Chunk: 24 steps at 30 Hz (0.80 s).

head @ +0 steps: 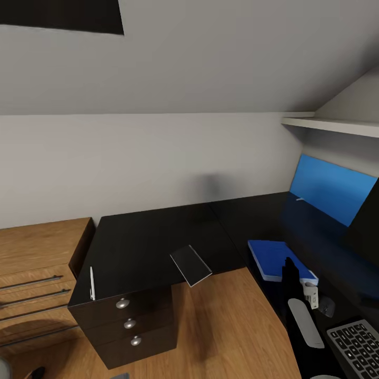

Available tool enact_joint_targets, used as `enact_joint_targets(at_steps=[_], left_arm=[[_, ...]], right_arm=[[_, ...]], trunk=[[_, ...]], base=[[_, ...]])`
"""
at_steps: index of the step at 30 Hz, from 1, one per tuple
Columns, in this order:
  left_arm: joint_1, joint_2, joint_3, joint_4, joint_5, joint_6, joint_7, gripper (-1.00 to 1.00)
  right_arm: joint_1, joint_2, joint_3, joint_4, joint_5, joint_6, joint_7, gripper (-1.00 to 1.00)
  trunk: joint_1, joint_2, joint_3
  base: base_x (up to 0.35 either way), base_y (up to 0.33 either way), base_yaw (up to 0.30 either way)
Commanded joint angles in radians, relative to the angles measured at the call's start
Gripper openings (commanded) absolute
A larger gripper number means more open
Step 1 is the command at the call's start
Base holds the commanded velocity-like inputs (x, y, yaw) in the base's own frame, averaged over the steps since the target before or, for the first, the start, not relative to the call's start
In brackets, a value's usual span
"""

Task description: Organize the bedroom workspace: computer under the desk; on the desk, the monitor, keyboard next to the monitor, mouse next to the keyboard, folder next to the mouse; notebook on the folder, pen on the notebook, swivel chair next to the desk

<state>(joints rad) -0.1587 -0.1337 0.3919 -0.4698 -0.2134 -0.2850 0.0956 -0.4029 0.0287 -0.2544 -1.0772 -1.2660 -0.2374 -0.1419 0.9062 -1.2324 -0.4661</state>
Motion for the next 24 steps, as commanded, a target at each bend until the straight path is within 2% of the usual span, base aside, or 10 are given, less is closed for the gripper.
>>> enact_joint_targets(at_steps=[1,10,16,24], left_arm=[[-0.001,-0.001,0.005,0.0,-0.011,-0.003,0.003,1.0],[-0.001,-0.001,0.005,0.0,-0.011,-0.004,0.003,1.0],[-0.001,-0.001,0.005,0.001,-0.011,-0.003,0.003,1.0],[-0.001,-0.001,0.005,0.001,-0.011,-0.003,0.004,1.0]], right_arm=[[-0.001,0.0,0.0,-0.001,-0.009,-0.003,-0.001,1.0],[-0.001,0.0,0.0,-0.001,-0.009,-0.003,-0.001,1.0],[-0.001,0.0,0.001,-0.002,-0.009,-0.003,0.0,1.0],[-0.001,0.0,0.002,-0.005,-0.009,-0.003,0.001,1.0]], trunk=[[0.0,-0.001,-0.001],[0.0,-0.001,-0.001],[0.0,-0.001,-0.001],[0.0,-0.001,-0.001]], base=[[0.0,0.0,0.0],[-0.001,-0.001,0.0],[-0.134,-0.119,0.0],[-0.014,-0.014,0.0]])
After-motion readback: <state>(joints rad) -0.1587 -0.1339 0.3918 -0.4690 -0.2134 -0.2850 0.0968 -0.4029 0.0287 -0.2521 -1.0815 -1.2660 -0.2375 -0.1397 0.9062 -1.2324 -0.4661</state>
